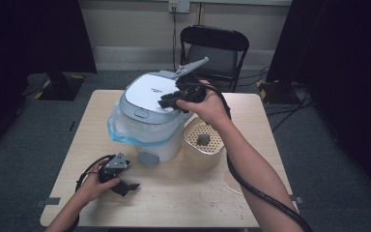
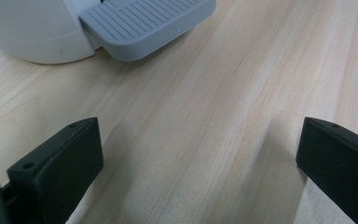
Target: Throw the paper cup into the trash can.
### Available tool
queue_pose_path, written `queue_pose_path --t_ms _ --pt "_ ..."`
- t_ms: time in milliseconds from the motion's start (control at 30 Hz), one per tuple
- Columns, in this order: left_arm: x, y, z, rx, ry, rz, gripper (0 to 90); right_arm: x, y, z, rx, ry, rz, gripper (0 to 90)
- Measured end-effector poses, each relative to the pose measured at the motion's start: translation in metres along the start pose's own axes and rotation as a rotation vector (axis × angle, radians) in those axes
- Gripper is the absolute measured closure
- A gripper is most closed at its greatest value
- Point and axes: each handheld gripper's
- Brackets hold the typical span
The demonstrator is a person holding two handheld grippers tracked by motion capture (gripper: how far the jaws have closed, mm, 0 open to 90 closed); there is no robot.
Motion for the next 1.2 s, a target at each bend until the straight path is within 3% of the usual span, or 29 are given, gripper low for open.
queue_pose_path --t_ms 333,467,700,867,933,1000,1200 --pt "0.0 0.0 0.0 -0.001 0.0 0.0 0.0 0.003 -0.002 -0.003 0.017 -0.029 -0.017 85.3" --pt "0.0 0.0 0.0 0.0 0.0 0.0 0.0 0.003 -0.007 -0.003 0.032 -0.019 -0.015 89.4" --pt "0.0 0.0 0.0 -0.002 -0.002 0.002 0.0 0.001 -0.005 -0.003 0.02 -0.023 -0.004 90.0" --pt "0.0 0.0 0.0 0.0 -0.003 0.003 0.0 -0.002 0.005 -0.004 -0.04 -0.037 0.025 90.0" --pt "0.0 0.0 0.0 0.0 -0.005 0.002 0.0 0.001 0.005 -0.008 -0.022 -0.035 0.001 90.0" --pt "0.0 0.0 0.0 0.0 -0.006 0.002 0.0 -0.001 0.01 -0.011 -0.026 -0.041 0.02 88.5" --pt "0.0 0.0 0.0 -0.001 -0.004 0.001 0.0 -0.003 0.019 -0.026 -0.013 -0.023 0.017 90.0"
Point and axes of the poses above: each handheld gripper's, and its own axes: z roughly backward along the jaws, y roughly out of its top, x roughly to its right, and after that the axes turned 5 degrees about -y, right-handed
